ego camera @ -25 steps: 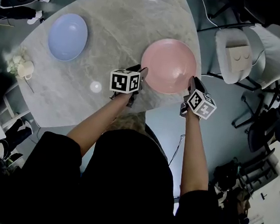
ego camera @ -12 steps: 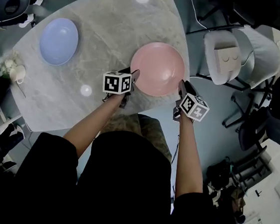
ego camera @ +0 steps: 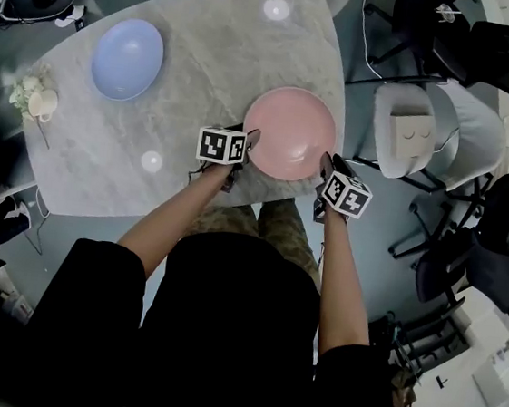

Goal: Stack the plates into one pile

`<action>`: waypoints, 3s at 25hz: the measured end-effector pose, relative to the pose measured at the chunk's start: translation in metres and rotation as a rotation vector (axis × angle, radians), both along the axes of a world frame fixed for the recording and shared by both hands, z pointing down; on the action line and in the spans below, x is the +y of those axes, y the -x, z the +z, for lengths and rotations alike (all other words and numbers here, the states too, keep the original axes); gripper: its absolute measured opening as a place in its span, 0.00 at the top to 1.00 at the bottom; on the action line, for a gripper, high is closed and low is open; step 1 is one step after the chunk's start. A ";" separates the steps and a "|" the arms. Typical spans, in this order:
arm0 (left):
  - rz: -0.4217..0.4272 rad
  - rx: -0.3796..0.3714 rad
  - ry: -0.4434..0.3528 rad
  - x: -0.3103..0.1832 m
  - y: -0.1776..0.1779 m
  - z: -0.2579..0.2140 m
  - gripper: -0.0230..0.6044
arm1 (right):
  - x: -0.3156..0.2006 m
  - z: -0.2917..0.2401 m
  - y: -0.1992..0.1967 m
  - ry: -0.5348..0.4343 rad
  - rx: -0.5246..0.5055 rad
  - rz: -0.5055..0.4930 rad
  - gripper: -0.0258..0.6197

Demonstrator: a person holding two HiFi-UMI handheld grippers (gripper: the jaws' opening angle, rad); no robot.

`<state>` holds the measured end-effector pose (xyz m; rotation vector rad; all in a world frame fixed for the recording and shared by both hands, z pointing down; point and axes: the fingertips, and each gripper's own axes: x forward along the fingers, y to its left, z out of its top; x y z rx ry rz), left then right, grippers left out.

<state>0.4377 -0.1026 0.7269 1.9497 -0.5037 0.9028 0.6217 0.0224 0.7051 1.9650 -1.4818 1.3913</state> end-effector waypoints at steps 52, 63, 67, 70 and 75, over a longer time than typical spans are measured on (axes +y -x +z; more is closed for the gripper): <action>-0.491 0.020 0.039 0.070 0.314 -0.035 0.87 | -0.031 -0.023 0.270 -0.028 -0.115 -0.476 0.89; -0.402 0.054 -0.007 0.046 0.428 -0.064 0.87 | -0.024 -0.055 0.388 -0.102 -0.122 -0.276 0.89; -0.399 0.045 -0.031 0.027 0.452 -0.078 0.87 | -0.038 -0.064 0.413 -0.111 -0.132 -0.270 0.89; -0.402 0.039 -0.028 0.010 0.452 -0.075 0.87 | -0.058 -0.061 0.412 -0.111 -0.141 -0.277 0.89; -0.404 0.012 -0.016 -0.022 0.448 -0.069 0.87 | -0.095 -0.054 0.407 -0.096 -0.158 -0.298 0.89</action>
